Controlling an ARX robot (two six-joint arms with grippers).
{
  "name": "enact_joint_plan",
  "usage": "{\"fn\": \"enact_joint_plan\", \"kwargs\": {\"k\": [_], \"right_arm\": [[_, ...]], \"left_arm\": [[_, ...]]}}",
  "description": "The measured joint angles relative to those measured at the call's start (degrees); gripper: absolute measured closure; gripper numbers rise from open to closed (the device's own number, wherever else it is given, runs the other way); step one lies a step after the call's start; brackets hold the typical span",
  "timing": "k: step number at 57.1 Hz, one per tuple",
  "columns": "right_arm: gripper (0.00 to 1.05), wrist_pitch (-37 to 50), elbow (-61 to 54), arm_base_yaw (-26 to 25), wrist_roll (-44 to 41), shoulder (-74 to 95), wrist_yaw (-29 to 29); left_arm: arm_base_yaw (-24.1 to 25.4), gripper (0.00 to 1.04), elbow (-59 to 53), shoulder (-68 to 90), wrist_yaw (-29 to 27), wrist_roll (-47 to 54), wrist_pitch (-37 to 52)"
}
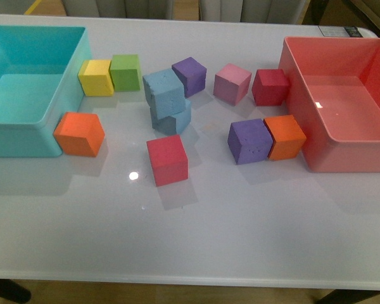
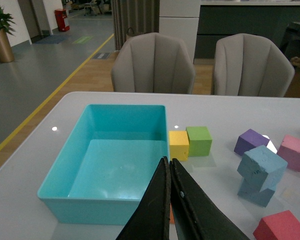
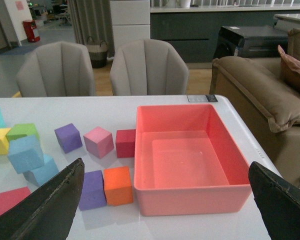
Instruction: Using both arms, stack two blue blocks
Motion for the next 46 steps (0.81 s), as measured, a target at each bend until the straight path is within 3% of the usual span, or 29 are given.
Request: {"fn": "enact_joint_plan", "kwargs": {"k": [46], "right_arm": [[0.09,0.00,0.00,0.00,0.02,0.00,0.02]], "left_arm": [[0.11,1.03,-2.32,-32.48,0.42,0.02,-28.61]]}}
